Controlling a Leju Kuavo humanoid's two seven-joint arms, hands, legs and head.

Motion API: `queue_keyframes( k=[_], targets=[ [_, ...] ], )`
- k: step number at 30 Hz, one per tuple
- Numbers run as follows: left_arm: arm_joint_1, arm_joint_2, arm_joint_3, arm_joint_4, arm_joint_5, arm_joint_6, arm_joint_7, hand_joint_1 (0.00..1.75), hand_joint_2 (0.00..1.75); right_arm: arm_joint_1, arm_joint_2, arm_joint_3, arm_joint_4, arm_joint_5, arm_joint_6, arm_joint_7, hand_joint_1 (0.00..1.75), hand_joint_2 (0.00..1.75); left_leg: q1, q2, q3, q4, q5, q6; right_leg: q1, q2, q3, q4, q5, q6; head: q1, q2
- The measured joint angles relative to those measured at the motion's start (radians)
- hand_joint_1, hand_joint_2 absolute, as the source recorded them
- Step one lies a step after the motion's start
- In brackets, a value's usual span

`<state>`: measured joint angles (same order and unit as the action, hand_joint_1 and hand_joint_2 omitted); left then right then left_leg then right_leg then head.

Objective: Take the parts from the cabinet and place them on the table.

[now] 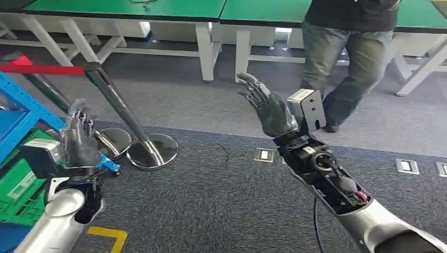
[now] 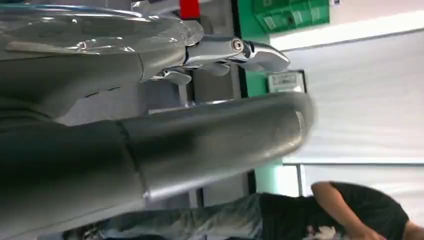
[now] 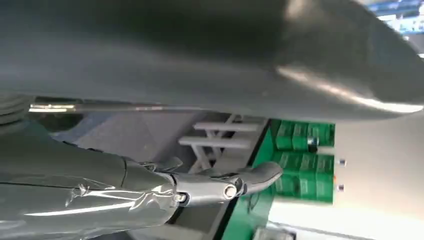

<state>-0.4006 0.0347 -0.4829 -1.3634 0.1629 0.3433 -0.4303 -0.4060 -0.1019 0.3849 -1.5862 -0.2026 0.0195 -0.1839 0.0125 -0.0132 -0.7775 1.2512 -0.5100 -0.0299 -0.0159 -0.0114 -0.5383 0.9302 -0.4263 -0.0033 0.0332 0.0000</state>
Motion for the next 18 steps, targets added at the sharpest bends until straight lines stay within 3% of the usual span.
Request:
queue_keyframes(
  k=[1, 2, 3, 4, 5, 6, 8, 10, 11, 12, 13, 15, 16, 17, 18],
  targets=[
    [0.001, 0.000, 0.000, 0.002, 0.000, 0.000, 0.000, 0.00, 0.00, 0.000, 0.000, 0.000, 0.002, 0.000, 0.000, 0.000, 0.00, 0.00, 0.001, 0.003, -0.013, 0.025, 0.000, -0.003, 0.000, -0.017, -0.001, 0.000, 0.000, 0.000, -0.006, 0.000],
    [0.001, 0.000, 0.000, 0.003, 0.000, 0.000, 0.000, 0.00, 0.00, 0.000, 0.000, 0.000, 0.003, 0.000, 0.000, 0.000, 0.00, 0.00, 0.002, 0.006, 0.001, 0.000, 0.021, -0.004, 0.000, -0.031, -0.001, 0.000, -0.001, 0.001, -0.012, 0.000],
    [0.000, 0.001, 0.000, 0.004, 0.000, 0.000, 0.000, 0.00, 0.00, 0.000, 0.000, 0.000, 0.003, 0.000, 0.000, 0.000, 0.00, 0.00, 0.003, 0.010, 0.038, -0.068, 0.057, -0.004, 0.000, -0.045, 0.000, 0.000, -0.002, 0.002, -0.017, 0.000],
    [0.000, 0.002, 0.000, 0.004, 0.000, 0.000, 0.000, 0.00, 0.00, -0.001, 0.000, 0.000, 0.003, 0.000, 0.000, 0.000, 0.00, 0.00, 0.002, 0.023, 0.094, -0.168, 0.098, -0.001, 0.000, -0.058, 0.002, 0.001, -0.004, 0.004, -0.022, 0.000],
    [-0.003, 0.002, 0.000, 0.004, 0.000, 0.000, 0.000, 0.00, 0.00, -0.002, 0.000, 0.000, 0.003, 0.000, 0.000, 0.000, 0.00, 0.00, -0.001, 0.055, 0.153, -0.265, 0.131, 0.005, 0.001, -0.070, 0.006, 0.002, -0.007, 0.008, -0.026, 0.000],
    [-0.008, 0.002, 0.000, 0.004, -0.002, 0.000, 0.000, 0.00, 0.00, -0.003, 0.000, 0.000, 0.003, 0.000, 0.000, 0.000, 0.00, 0.00, -0.010, 0.088, 0.176, -0.313, 0.127, 0.012, 0.010, -0.080, 0.005, 0.003, -0.011, 0.014, -0.029, 0.000],
    [-0.010, 0.003, 0.000, 0.003, -0.003, 0.000, 0.001, 0.00, 0.00, -0.008, 0.000, 0.000, 0.003, 0.000, 0.000, -0.001, 0.00, 0.00, -0.012, 0.063, 0.171, -0.310, 0.131, 0.024, 0.009, -0.098, 0.010, 0.004, -0.015, 0.024, -0.019, 0.000],
    [-0.010, 0.004, 0.000, 0.003, -0.003, 0.002, 0.003, 0.00, 0.00, -0.009, 0.000, 0.002, 0.003, 0.000, 0.002, 0.000, 0.00, 0.00, -0.015, 0.039, 0.171, -0.315, 0.133, 0.035, 0.009, -0.120, 0.019, 0.001, -0.019, 0.035, -0.023, 0.000],
    [-0.009, 0.004, 0.000, 0.003, -0.003, 0.002, 0.005, 0.00, 0.00, -0.011, 0.000, 0.002, 0.002, 0.000, 0.002, 0.000, 0.00, 0.00, 0.001, 0.028, 0.180, -0.322, 0.137, 0.042, 0.001, -0.098, 0.006, 0.008, -0.031, 0.043, -0.023, 0.000],
    [-0.012, 0.005, 0.000, 0.002, -0.004, 0.002, 0.005, 0.00, 0.00, -0.012, 0.000, 0.001, 0.002, 0.000, 0.002, -0.001, 0.00, 0.00, 0.000, 0.018, 0.181, -0.323, 0.137, 0.045, 0.000, -0.042, -0.004, 0.049, -0.061, 0.046, -0.017, 0.000],
    [-0.012, 0.004, 0.000, 0.002, -0.004, 0.003, 0.008, 0.00, 0.00, -0.013, 0.000, 0.000, 0.002, 0.000, 0.002, -0.001, 0.00, 0.00, 0.001, 0.009, 0.181, -0.323, 0.138, 0.049, -0.003, -0.009, -0.038, 0.128, -0.103, 0.047, -0.008, 0.000],
    [-0.008, 0.003, 0.000, 0.002, -0.005, 0.003, 0.008, 0.00, 0.00, -0.007, 0.000, 0.000, 0.002, 0.000, 0.002, 0.001, 0.00, 0.00, -0.001, -0.012, 0.181, -0.322, 0.137, 0.050, -0.003, 0.010, -0.119, 0.297, -0.168, 0.053, 0.005, 0.000],
    [-0.004, 0.003, 0.000, 0.002, -0.005, 0.003, 0.011, 0.00, 0.00, -0.002, 0.000, 0.002, 0.002, 0.000, 0.002, 0.002, 0.00, 0.00, -0.002, -0.026, 0.181, -0.322, 0.136, 0.051, -0.003, 0.010, -0.147, 0.349, -0.177, 0.055, 0.006, 0.000],
    [-0.001, 0.003, 0.000, 0.002, -0.005, 0.004, 0.011, 0.00, 0.00, 0.001, 0.000, 0.002, 0.002, 0.000, 0.002, 0.002, 0.00, 0.00, -0.002, -0.039, 0.182, -0.321, 0.136, 0.051, -0.003, 0.010, -0.151, 0.347, -0.161, 0.054, 0.006, 0.000],
    [0.001, 0.004, 0.000, 0.002, -0.005, 0.004, 0.011, 0.00, 0.00, 0.002, 0.000, 0.002, 0.002, 0.000, 0.002, 0.003, 0.00, 0.00, -0.002, -0.054, 0.182, -0.319, 0.136, 0.050, -0.004, 0.010, -0.132, 0.295, -0.121, 0.053, 0.010, 0.000]
  ],
)
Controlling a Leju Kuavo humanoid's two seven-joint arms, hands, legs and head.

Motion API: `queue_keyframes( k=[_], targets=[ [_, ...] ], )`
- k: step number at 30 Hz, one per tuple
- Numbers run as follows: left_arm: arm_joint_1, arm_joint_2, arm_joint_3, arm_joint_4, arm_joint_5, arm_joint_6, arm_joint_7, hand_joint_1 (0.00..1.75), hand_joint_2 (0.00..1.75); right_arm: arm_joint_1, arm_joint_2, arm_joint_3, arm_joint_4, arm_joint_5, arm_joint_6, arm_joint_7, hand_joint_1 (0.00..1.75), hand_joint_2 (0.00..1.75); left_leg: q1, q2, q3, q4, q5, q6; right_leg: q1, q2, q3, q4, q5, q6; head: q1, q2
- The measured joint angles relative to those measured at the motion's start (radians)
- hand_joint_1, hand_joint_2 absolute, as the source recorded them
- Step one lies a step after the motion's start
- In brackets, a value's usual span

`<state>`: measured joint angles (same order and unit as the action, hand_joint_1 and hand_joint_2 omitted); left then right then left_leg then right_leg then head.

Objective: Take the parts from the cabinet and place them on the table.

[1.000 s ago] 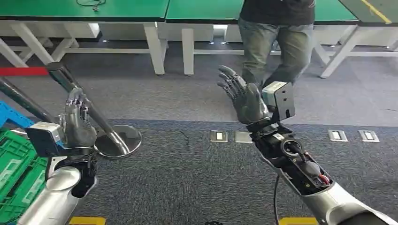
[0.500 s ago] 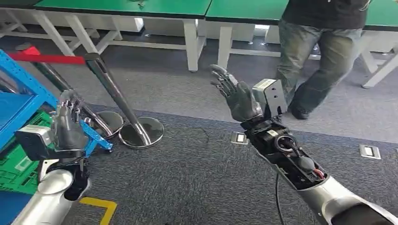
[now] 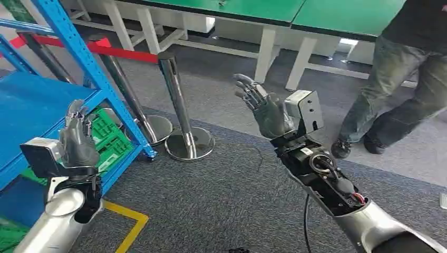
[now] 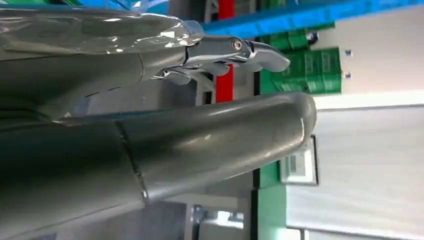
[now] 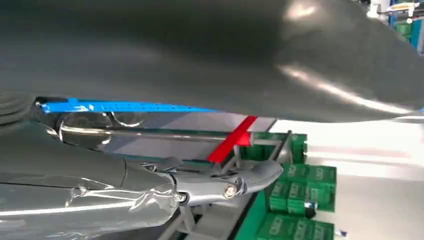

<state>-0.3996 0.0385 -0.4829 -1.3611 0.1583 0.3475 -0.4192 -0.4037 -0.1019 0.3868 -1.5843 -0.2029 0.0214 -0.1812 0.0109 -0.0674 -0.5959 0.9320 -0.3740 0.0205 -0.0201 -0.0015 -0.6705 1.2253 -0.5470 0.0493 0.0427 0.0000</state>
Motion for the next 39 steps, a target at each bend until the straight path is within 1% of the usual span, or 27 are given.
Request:
queue_keyframes(
  k=[2, 3, 4, 7, 8, 9, 10, 12, 13, 14, 15, 17, 18, 19, 20, 23, 24, 25, 26, 28, 29, 31, 32, 33, 34, 38, 39],
  targets=[
    [0.000, 0.000, 0.000, 0.000, 0.000, 0.000, 0.000, 0.00, 0.00, -0.001, 0.000, 0.000, 0.000, 0.000, 0.000, 0.000, 0.00, 0.00, 0.001, -0.029, 0.000, 0.007, -0.004, -0.005, -0.003, 0.021, 0.075, -0.178, 0.102, -0.005, 0.012, 0.000],
    [0.001, 0.000, 0.000, 0.000, 0.000, 0.000, 0.000, 0.00, 0.00, -0.001, 0.000, 0.000, 0.000, 0.000, 0.000, 0.000, 0.00, 0.00, 0.004, -0.038, -0.003, 0.011, -0.007, -0.010, -0.009, 0.077, 0.099, -0.242, 0.115, -0.009, 0.016, 0.000],
    [0.000, 0.001, 0.000, 0.000, 0.001, 0.000, 0.000, 0.00, 0.00, 0.000, 0.000, 0.000, 0.000, -0.001, -0.002, 0.001, 0.00, 0.00, -0.004, -0.049, -0.012, 0.018, -0.005, -0.016, -0.013, 0.095, 0.118, -0.259, 0.106, -0.010, 0.014, 0.000],
    [0.009, 0.001, 0.000, -0.002, 0.005, 0.000, 0.000, 0.00, 0.00, 0.007, 0.000, 0.004, -0.002, -0.001, -0.006, 0.007, 0.00, 0.00, 0.006, -0.086, -0.027, 0.016, 0.007, -0.036, -0.003, 0.061, 0.124, -0.264, 0.098, -0.019, 0.012, 0.000],
    [0.011, 0.003, 0.000, -0.003, 0.006, 0.000, 0.000, 0.00, 0.00, 0.007, 0.000, 0.006, -0.004, 0.000, -0.011, 0.010, 0.00, 0.00, 0.001, -0.091, -0.031, 0.023, 0.004, -0.041, -0.016, 0.044, 0.130, -0.277, 0.103, -0.027, 0.009, 0.000],
    [0.014, 0.004, 0.000, -0.003, 0.006, 0.000, -0.002, 0.00, 0.00, 0.007, 0.000, 0.006, -0.006, 0.001, -0.015, 0.013, 0.00, 0.00, -0.005, -0.026, -0.040, 0.044, -0.012, -0.046, -0.012, 0.031, 0.135, -0.279, 0.105, -0.032, 0.006, 0.000],
    [0.013, 0.004, 0.000, -0.004, 0.006, 0.000, -0.002, 0.00, 0.00, 0.007, 0.000, 0.005, -0.008, 0.001, -0.022, 0.013, 0.00, 0.00, -0.006, 0.023, -0.067, 0.103, -0.047, -0.051, -0.010, 0.019, 0.135, -0.280, 0.106, -0.041, -0.007, 0.000],
    [0.017, 0.004, 0.000, -0.005, 0.006, -0.002, -0.002, 0.00, 0.00, 0.011, 0.000, 0.007, -0.011, 0.004, -0.022, 0.017, 0.00, 0.00, -0.002, 0.054, -0.153, 0.275, -0.121, -0.055, -0.004, -0.008, 0.134, -0.280, 0.104, -0.045, -0.017, 0.000],
    [0.019, 0.004, 0.000, -0.005, 0.006, -0.003, -0.002, 0.00, 0.00, 0.015, 0.000, 0.008, -0.011, 0.004, -0.022, 0.019, 0.00, 0.00, -0.001, 0.057, -0.187, 0.342, -0.140, -0.056, -0.004, -0.024, 0.134, -0.280, 0.103, -0.047, -0.022, 0.000],
    [0.023, 0.004, 0.000, -0.005, 0.006, -0.003, -0.002, 0.00, 0.00, 0.019, 0.000, 0.008, -0.011, 0.004, -0.023, 0.021, 0.00, 0.00, 0.000, 0.059, -0.198, 0.358, -0.135, -0.058, -0.004, -0.038, 0.135, -0.280, 0.102, -0.047, -0.028, 0.000],
    [0.025, 0.004, 0.000, -0.005, 0.006, -0.003, -0.002, 0.00, 0.00, 0.021, 0.000, 0.009, -0.011, 0.004, -0.025, 0.023, 0.00, 0.00, 0.001, 0.060, -0.183, 0.329, -0.111, -0.058, -0.004, -0.051, 0.136, -0.280, 0.101, -0.047, -0.031, 0.000],
    [0.026, 0.008, 0.000, -0.006, 0.006, -0.003, 0.000, 0.00, 0.00, 0.021, 0.000, 0.010, -0.013, 0.004, -0.026, 0.024, 0.00, 0.00, 0.001, 0.083, -0.086, 0.149, -0.028, -0.052, -0.004, -0.076, 0.141, -0.280, 0.097, -0.043, -0.037, 0.000],
    [0.026, 0.008, 0.000, -0.010, 0.004, -0.002, 0.000, 0.00, 0.00, 0.021, 0.000, 0.011, -0.018, 0.004, -0.027, 0.024, 0.00, 0.00, -0.005, 0.137, -0.035, 0.064, -0.003, -0.045, 0.000, -0.085, 0.146, -0.280, 0.093, -0.038, -0.040, 0.000],
    [0.025, 0.008, 0.000, -0.015, 0.002, 0.000, 0.002, 0.00, 0.00, 0.020, 0.000, 0.011, -0.021, 0.004, -0.027, 0.024, 0.00, 0.00, -0.016, 0.176, -0.016, 0.020, -0.010, -0.039, 0.012, -0.094, 0.146, -0.275, 0.086, -0.030, -0.047, 0.000],
    [0.027, 0.008, 0.000, -0.020, -0.001, 0.000, 0.004, 0.00, 0.00, 0.018, 0.000, 0.011, -0.022, 0.004, -0.028, 0.024, 0.00, 0.00, -0.014, 0.149, -0.019, 0.024, -0.008, -0.026, 0.012, -0.104, 0.151, -0.280, 0.086, -0.027, -0.039, 0.000],
    [0.034, 0.010, 0.000, -0.023, -0.002, 0.004, 0.011, 0.00, 0.00, 0.018, 0.000, 0.014, -0.023, 0.004, -0.028, 0.024, 0.00, 0.00, -0.013, 0.111, -0.017, 0.018, -0.007, -0.006, 0.011, -0.145, 0.166, -0.284, 0.076, -0.011, -0.037, 0.000],
    [0.037, 0.010, 0.000, -0.028, -0.002, 0.004, 0.011, 0.00, 0.00, 0.019, 0.000, 0.015, -0.026, 0.004, -0.029, 0.024, 0.00, 0.00, -0.007, 0.099, -0.012, 0.013, -0.005, -0.002, 0.002, -0.107, 0.156, -0.269, 0.060, -0.005, -0.035, 0.000],
    [0.035, 0.010, 0.000, -0.033, -0.004, 0.006, 0.011, 0.00, 0.00, 0.018, 0.000, 0.014, -0.027, 0.004, -0.029, 0.023, 0.00, 0.00, -0.005, 0.088, -0.011, 0.013, -0.004, 0.005, 0.001, -0.050, 0.137, -0.219, 0.025, -0.005, -0.030, 0.000],
    [0.035, 0.010, 0.000, -0.033, -0.004, 0.006, 0.012, 0.00, 0.00, 0.019, 0.000, 0.014, -0.026, 0.004, -0.030, 0.024, 0.00, 0.00, -0.005, 0.074, -0.011, 0.013, -0.004, 0.009, 0.000, -0.021, 0.100, -0.133, -0.018, -0.004, -0.019, 0.000],
    [0.043, 0.009, 0.000, -0.033, -0.007, 0.006, 0.016, 0.00, 0.00, 0.023, 0.000, 0.018, -0.026, 0.002, -0.031, 0.024, 0.00, 0.00, -0.008, 0.044, -0.012, 0.013, -0.004, 0.010, 0.001, -0.002, 0.017, 0.036, -0.077, 0.000, -0.008, 0.000],
    [0.047, 0.009, 0.000, -0.033, -0.008, 0.006, 0.018, 0.00, 0.00, 0.024, 0.000, 0.019, -0.025, 0.002, -0.031, 0.024, 0.00, 0.00, -0.009, 0.029, -0.011, 0.014, -0.004, 0.011, 0.001, -0.002, 0.001, 0.062, -0.073, -0.001, -0.008, 0.000],
    [0.052, 0.010, 0.000, -0.036, -0.011, 0.006, 0.020, 0.00, 0.00, 0.023, 0.000, 0.019, -0.024, 0.002, -0.032, 0.024, 0.00, 0.00, -0.009, -0.005, -0.010, 0.016, -0.004, 0.011, 0.001, 0.002, 0.031, -0.026, 0.000, -0.008, -0.003, 0.000],
    [0.053, 0.010, 0.000, -0.039, -0.013, 0.006, 0.021, 0.00, 0.00, 0.021, 0.000, 0.019, -0.024, 0.002, -0.034, 0.024, 0.00, 0.00, -0.009, -0.022, -0.008, 0.018, -0.004, 0.010, 0.001, 0.014, 0.074, -0.130, 0.058, -0.015, 0.003, 0.000],
    [0.053, 0.010, 0.000, -0.041, -0.015, 0.005, 0.021, 0.00, 0.00, 0.018, 0.000, 0.019, -0.024, 0.002, -0.033, 0.023, 0.00, 0.00, -0.009, -0.035, -0.007, 0.020, -0.005, 0.008, 0.001, 0.047, 0.111, -0.220, 0.104, -0.021, 0.009, 0.000],
    [0.054, 0.009, 0.000, -0.041, -0.018, 0.003, 0.020, 0.00, 0.00, 0.018, 0.000, 0.019, -0.023, 0.002, -0.034, 0.021, 0.00, 0.00, -0.011, -0.043, -0.013, 0.019, -0.003, 0.004, -0.003, 0.089, 0.125, -0.244, 0.088, -0.029, 0.007, 0.000],
    [0.065, 0.011, 0.001, -0.047, -0.023, -0.002, 0.021, 0.00, 0.00, 0.013, 0.003, 0.025, -0.023, 0.003, -0.031, 0.014, 0.00, 0.00, -0.003, -0.093, -0.031, 0.016, 0.013, -0.024, 0.002, 0.052, 0.144, -0.275, 0.091, -0.037, 0.015, 0.000],
    [0.067, 0.014, 0.002, -0.050, -0.025, -0.003, 0.021, 0.00, 0.00, 0.010, 0.007, 0.026, -0.023, 0.004, -0.030, 0.009, 0.00, 0.00, -0.007, -0.076, -0.033, 0.026, 0.005, -0.026, -0.012, 0.030, 0.154, -0.288, 0.097, -0.043, 0.015, 0.000]
  ],
)
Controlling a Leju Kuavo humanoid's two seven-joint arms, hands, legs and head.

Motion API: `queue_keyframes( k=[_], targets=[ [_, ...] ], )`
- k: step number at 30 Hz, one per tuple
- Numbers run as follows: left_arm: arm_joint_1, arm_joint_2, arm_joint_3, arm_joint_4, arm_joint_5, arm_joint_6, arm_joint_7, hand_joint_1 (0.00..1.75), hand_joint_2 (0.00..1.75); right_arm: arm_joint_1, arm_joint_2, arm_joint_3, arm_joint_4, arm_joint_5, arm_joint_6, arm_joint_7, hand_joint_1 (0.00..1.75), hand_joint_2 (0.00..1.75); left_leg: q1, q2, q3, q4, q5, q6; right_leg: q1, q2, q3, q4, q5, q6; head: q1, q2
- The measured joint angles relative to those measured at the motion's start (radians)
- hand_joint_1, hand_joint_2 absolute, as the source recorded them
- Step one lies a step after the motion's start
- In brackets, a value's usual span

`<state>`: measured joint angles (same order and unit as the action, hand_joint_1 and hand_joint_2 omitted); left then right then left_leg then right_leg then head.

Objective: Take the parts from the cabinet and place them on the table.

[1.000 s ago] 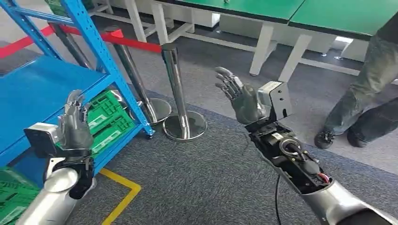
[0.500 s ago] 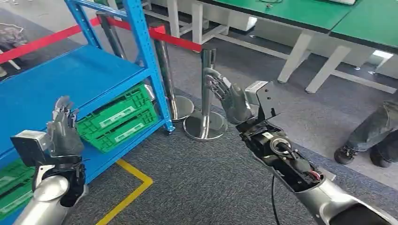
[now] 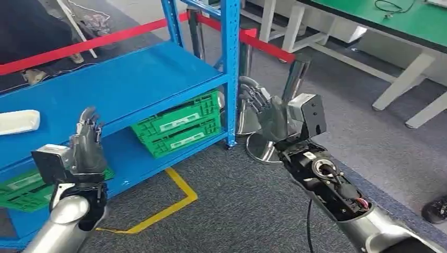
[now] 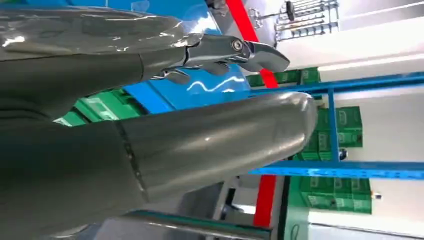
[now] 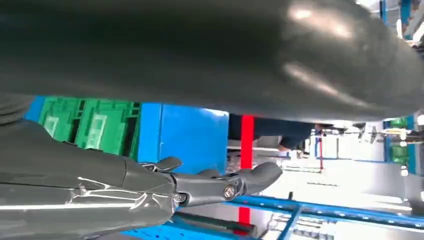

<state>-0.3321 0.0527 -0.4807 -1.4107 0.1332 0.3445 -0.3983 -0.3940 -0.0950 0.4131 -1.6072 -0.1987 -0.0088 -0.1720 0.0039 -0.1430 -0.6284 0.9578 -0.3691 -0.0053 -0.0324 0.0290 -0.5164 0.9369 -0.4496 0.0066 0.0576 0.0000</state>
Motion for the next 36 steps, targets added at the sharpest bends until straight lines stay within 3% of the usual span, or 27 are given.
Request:
queue_keyframes(
  k=[1, 2, 4, 5, 6, 8, 9, 10, 11, 14, 15, 17, 19, 20, 21, 22, 23, 24, 25, 26, 29, 30, 31, 32, 34, 35, 36],
  targets=[
    [-0.002, 0.001, 0.000, -0.003, -0.002, 0.000, -0.003, 0.00, 0.00, -0.001, 0.000, -0.001, 0.002, 0.001, 0.001, -0.002, 0.00, 0.00, -0.009, 0.068, -0.017, 0.037, -0.026, -0.009, 0.002, -0.008, 0.003, -0.006, 0.002, -0.007, -0.011, 0.000],
    [-0.004, 0.002, 0.001, -0.003, -0.002, 0.000, -0.004, 0.00, 0.00, -0.004, 0.000, -0.002, 0.003, 0.001, 0.001, -0.005, 0.00, 0.00, -0.004, 0.104, -0.053, 0.106, -0.064, -0.016, 0.004, -0.023, 0.003, -0.007, 0.003, -0.012, -0.025, 0.000],
    [0.002, 0.002, 0.001, -0.003, -0.003, -0.001, -0.003, 0.00, 0.00, -0.002, 0.000, 0.000, 0.006, 0.001, 0.006, -0.007, 0.00, 0.00, 0.005, 0.131, -0.137, 0.274, -0.133, -0.027, 0.007, -0.050, 0.001, -0.006, 0.002, -0.013, -0.031, 0.000],
    [0.005, 0.002, 0.001, -0.003, -0.004, -0.001, -0.003, 0.00, 0.00, -0.002, 0.000, 0.002, 0.008, 0.001, 0.007, -0.008, 0.00, 0.00, 0.007, 0.134, -0.164, 0.322, -0.143, -0.031, 0.006, -0.065, 0.001, -0.006, 0.001, -0.013, -0.036, 0.000],
    [0.007, 0.002, 0.001, -0.003, -0.005, -0.001, -0.003, 0.00, 0.00, -0.002, 0.000, 0.002, 0.010, 0.001, 0.007, -0.008, 0.00, 0.00, 0.011, 0.136, -0.162, 0.313, -0.126, -0.034, 0.006, -0.078, 0.001, -0.006, 0.000, -0.012, -0.040, 0.000],
    [0.008, 0.003, 0.001, -0.006, -0.007, -0.002, -0.003, 0.00, 0.00, -0.002, 0.001, 0.003, 0.013, 0.002, 0.008, -0.009, 0.00, 0.00, 0.015, 0.145, -0.083, 0.166, -0.047, -0.036, 0.005, -0.104, 0.005, -0.006, -0.004, -0.006, -0.050, 0.000],
    [0.007, 0.004, 0.002, -0.006, -0.008, -0.003, -0.003, 0.00, 0.00, -0.002, 0.001, 0.003, 0.014, 0.002, 0.008, -0.010, 0.00, 0.00, 0.015, 0.173, -0.026, 0.068, -0.009, -0.035, 0.004, -0.115, 0.010, -0.005, -0.008, -0.001, -0.054, 0.000],
    [0.006, 0.005, 0.003, -0.008, -0.009, -0.003, -0.003, 0.00, 0.00, -0.003, 0.002, 0.004, 0.014, 0.002, 0.008, -0.011, 0.00, 0.00, 0.009, 0.227, 0.012, -0.012, -0.008, -0.031, 0.011, -0.124, 0.013, -0.004, -0.013, 0.007, -0.060, 0.000],
    [0.006, 0.003, 0.003, -0.009, -0.010, -0.004, -0.003, 0.00, 0.00, -0.005, 0.002, 0.004, 0.014, 0.002, 0.007, -0.011, 0.00, 0.00, 0.004, 0.210, 0.014, -0.013, -0.004, -0.016, 0.016, -0.130, 0.014, -0.003, -0.017, 0.013, -0.061, 0.000],
    [0.008, 0.005, 0.003, -0.012, -0.011, -0.006, -0.003, 0.00, 0.00, -0.006, 0.002, 0.008, 0.014, 0.002, 0.008, -0.013, 0.00, 0.00, -0.003, 0.175, 0.010, -0.009, -0.011, 0.005, 0.016, -0.161, 0.028, -0.007, -0.024, 0.028, -0.051, 0.000],
    [0.009, 0.005, 0.003, -0.016, -0.011, -0.006, -0.003, 0.00, 0.00, -0.006, 0.003, 0.008, 0.013, 0.002, 0.008, -0.013, 0.00, 0.00, 0.008, 0.163, 0.016, -0.014, -0.007, 0.014, 0.010, -0.158, 0.029, -0.005, -0.032, 0.035, -0.051, 0.000],
    [0.007, 0.004, 0.003, -0.020, -0.013, -0.009, -0.004, 0.00, 0.00, -0.007, 0.003, 0.006, 0.013, 0.002, 0.007, -0.013, 0.00, 0.00, 0.009, 0.144, 0.017, -0.015, -0.007, 0.027, 0.005, -0.061, -0.015, 0.092, -0.096, 0.038, -0.036, 0.000],
    [0.009, 0.002, 0.003, -0.020, -0.018, -0.016, -0.003, 0.00, 0.00, -0.001, 0.003, 0.006, 0.013, 0.002, 0.007, -0.010, 0.00, 0.00, 0.007, 0.119, 0.017, -0.015, -0.007, 0.030, 0.008, -0.033, -0.106, 0.282, -0.173, 0.039, -0.020, 0.000],
    [0.010, 0.002, 0.003, -0.020, -0.019, -0.018, -0.003, 0.00, 0.00, 0.002, 0.003, 0.006, 0.014, 0.003, 0.007, -0.010, 0.00, 0.00, 0.004, 0.105, 0.017, -0.014, -0.007, 0.030, 0.008, -0.032, -0.139, 0.343, -0.185, 0.039, -0.016, 0.000],
    [0.011, 0.002, 0.003, -0.020, -0.020, -0.018, -0.002, 0.00, 0.00, 0.005, 0.003, 0.006, 0.014, 0.003, 0.007, -0.009, 0.00, 0.00, 0.004, 0.090, 0.018, -0.014, -0.007, 0.030, 0.009, -0.032, -0.149, 0.349, -0.172, 0.037, -0.015, 0.000],
    [0.011, 0.002, 0.003, -0.020, -0.021, -0.019, 0.000, 0.00, 0.00, 0.005, 0.003, 0.006, 0.014, 0.003, 0.007, -0.009, 0.00, 0.00, 0.003, 0.074, 0.019, -0.012, -0.007, 0.030, 0.010, -0.031, -0.138, 0.310, -0.136, 0.033, -0.011, 0.000],
    [0.011, 0.002, 0.003, -0.020, -0.022, -0.019, 0.000, 0.00, 0.00, 0.004, 0.003, 0.005, 0.014, 0.003, 0.007, -0.009, 0.00, 0.00, 0.003, 0.060, 0.020, -0.011, -0.007, 0.030, 0.010, -0.027, -0.109, 0.234, -0.085, 0.028, -0.006, 0.000],
    [0.011, 0.002, 0.003, -0.021, -0.023, -0.019, 0.000, 0.00, 0.00, 0.003, 0.003, 0.005, 0.014, 0.003, 0.007, -0.009, 0.00, 0.00, 0.003, 0.043, 0.022, -0.009, -0.008, 0.028, 0.010, -0.007, -0.064, 0.125, -0.024, 0.022, 0.001, 0.000],
    [0.011, 0.002, 0.003, -0.021, -0.025, -0.019, 0.000, 0.00, 0.00, 0.003, 0.003, 0.005, 0.014, 0.003, 0.007, -0.009, 0.00, 0.00, 0.007, 0.033, 0.020, -0.008, -0.009, 0.026, 0.008, 0.055, -0.038, 0.046, 0.004, 0.015, 0.007, 0.000],
    [0.009, 0.002, 0.003, -0.022, -0.026, -0.019, 0.001, 0.00, 0.00, 0.004, 0.003, 0.005, 0.015, 0.003, 0.007, -0.009, 0.00, 0.00, 0.001, 0.020, 0.010, -0.002, -0.006, 0.019, 0.002, 0.088, -0.023, 0.030, 0.000, 0.013, 0.002, 0.000],
    [0.014, 0.002, 0.003, -0.023, -0.028, -0.019, 0.004, 0.00, 0.00, 0.003, 0.005, 0.007, 0.015, 0.003, 0.009, -0.009, 0.00, 0.00, 0.017, -0.018, -0.003, -0.011, 0.008, -0.003, 0.014, 0.052, -0.017, 0.021, -0.005, 0.009, 0.014, 0.000],
    [0.014, 0.003, 0.005, -0.024, -0.028, -0.019, 0.004, 0.00, 0.00, 0.002, 0.007, 0.008, 0.015, 0.003, 0.010, -0.010, 0.00, 0.00, 0.008, -0.027, -0.003, -0.012, 0.010, -0.010, 0.001, 0.034, -0.007, 0.006, 0.001, 0.000, 0.013, 0.000],
    [0.016, 0.003, 0.006, -0.025, -0.029, -0.019, 0.003, 0.00, 0.00, -0.001, 0.007, 0.006, 0.015, 0.003, 0.010, -0.008, 0.00, 0.00, 0.004, 0.040, -0.008, 0.008, -0.005, -0.012, 0.001, 0.016, 0.001, -0.003, 0.006, -0.006, 0.011, 0.000],
    [0.011, 0.003, 0.009, -0.026, -0.029, -0.019, 0.004, 0.00, 0.00, -0.003, 0.007, 0.006, 0.015, 0.003, 0.010, -0.011, 0.00, 0.00, 0.003, 0.092, -0.032, 0.056, -0.036, -0.019, 0.003, 0.003, 0.001, -0.004, 0.008, -0.010, -0.002, 0.000],
    [0.010, 0.003, 0.012, -0.026, -0.029, -0.019, 0.005, 0.00, 0.00, -0.004, 0.007, 0.006, 0.015, 0.003, 0.011, -0.010, 0.00, 0.00, 0.010, 0.126, -0.116, 0.220, -0.111, -0.029, 0.007, -0.028, 0.001, -0.004, 0.007, -0.015, -0.003, 0.000],
    [0.013, 0.003, 0.013, -0.026, -0.029, -0.019, 0.006, 0.00, 0.00, -0.004, 0.007, 0.006, 0.016, 0.003, 0.010, -0.010, 0.00, 0.00, 0.013, 0.130, -0.152, 0.289, -0.133, -0.034, 0.007, -0.045, -0.001, -0.004, 0.006, -0.016, -0.006, 0.000],
    [0.014, 0.003, 0.013, -0.026, -0.029, -0.020, 0.006, 0.00, 0.00, -0.004, 0.007, 0.006, 0.018, 0.003, 0.010, -0.010, 0.00, 0.00, 0.016, 0.133, -0.165, 0.312, -0.131, -0.038, 0.006, -0.061, -0.001, -0.004, 0.005, -0.016, -0.008, 0.000]
  ],
)
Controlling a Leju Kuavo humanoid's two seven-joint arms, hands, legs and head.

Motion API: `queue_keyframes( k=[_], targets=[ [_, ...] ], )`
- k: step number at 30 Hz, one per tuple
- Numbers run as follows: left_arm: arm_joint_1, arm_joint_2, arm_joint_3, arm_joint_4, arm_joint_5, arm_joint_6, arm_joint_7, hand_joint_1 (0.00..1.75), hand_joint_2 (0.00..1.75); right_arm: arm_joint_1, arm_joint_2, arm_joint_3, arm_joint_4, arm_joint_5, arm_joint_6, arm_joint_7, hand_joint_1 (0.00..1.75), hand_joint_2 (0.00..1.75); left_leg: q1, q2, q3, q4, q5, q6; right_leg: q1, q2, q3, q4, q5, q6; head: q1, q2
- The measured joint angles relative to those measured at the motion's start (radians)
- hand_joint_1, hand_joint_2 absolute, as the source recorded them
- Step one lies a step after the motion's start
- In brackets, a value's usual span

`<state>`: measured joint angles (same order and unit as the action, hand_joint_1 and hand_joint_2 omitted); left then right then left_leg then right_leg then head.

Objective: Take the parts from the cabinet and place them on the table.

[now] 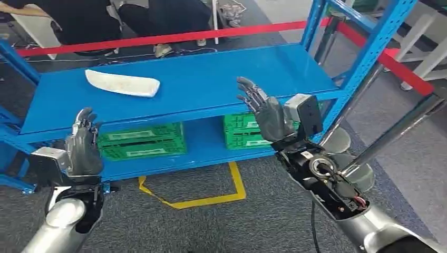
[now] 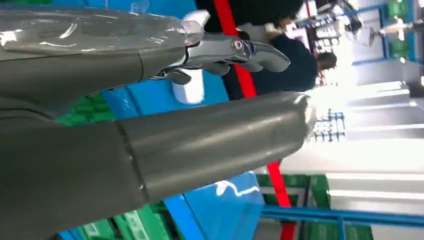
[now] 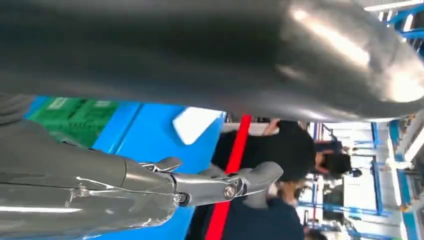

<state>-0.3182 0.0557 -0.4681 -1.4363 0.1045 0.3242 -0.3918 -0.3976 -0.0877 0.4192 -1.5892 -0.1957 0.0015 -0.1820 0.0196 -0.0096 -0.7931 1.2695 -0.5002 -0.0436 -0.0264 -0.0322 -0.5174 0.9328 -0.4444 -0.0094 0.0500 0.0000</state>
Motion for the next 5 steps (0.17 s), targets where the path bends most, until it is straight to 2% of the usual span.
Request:
queue_keyframes(
  k=[1, 2, 3, 4, 5],
  targets=[
    [-0.001, 0.000, 0.000, 0.000, 0.000, -0.001, 0.000, 0.00, 0.00, 0.000, 0.000, 0.000, 0.003, 0.000, 0.000, 0.000, 0.00, 0.00, 0.003, 0.003, 0.017, -0.030, 0.023, -0.002, 0.000, -0.015, 0.000, 0.000, -0.001, 0.001, 0.000, 0.000],
    [-0.002, 0.000, 0.002, 0.000, 0.000, -0.001, 0.000, 0.00, 0.00, 0.000, 0.000, 0.000, 0.003, 0.000, 0.000, 0.001, 0.00, 0.00, 0.005, 0.008, 0.059, -0.105, 0.060, -0.002, -0.001, -0.029, 0.002, 0.000, -0.002, 0.003, 0.000, 0.000],
    [-0.003, 0.000, 0.005, 0.000, 0.000, -0.001, 0.000, 0.00, 0.00, 0.000, 0.000, 0.000, 0.003, 0.000, 0.000, 0.001, 0.00, 0.00, 0.005, 0.022, 0.114, -0.201, 0.098, -0.001, -0.001, -0.041, 0.004, 0.000, -0.004, 0.006, 0.000, 0.000],
    [-0.006, 0.000, 0.006, 0.000, 0.000, -0.001, 0.000, 0.00, 0.00, 0.000, 0.000, 0.000, 0.003, 0.000, 0.000, 0.001, 0.00, 0.00, 0.003, 0.057, 0.169, -0.290, 0.123, 0.003, -0.001, -0.051, 0.007, 0.000, -0.007, 0.010, -0.003, 0.000],
    [-0.010, 0.000, 0.006, 0.000, 0.000, -0.001, -0.002, 0.00, 0.00, 0.000, 0.000, 0.000, 0.003, 0.000, 0.000, 0.001, 0.00, 0.00, -0.005, 0.098, 0.190, -0.331, 0.117, 0.011, 0.011, -0.060, 0.006, 0.003, -0.013, 0.018, -0.005, 0.000]
  ],
)
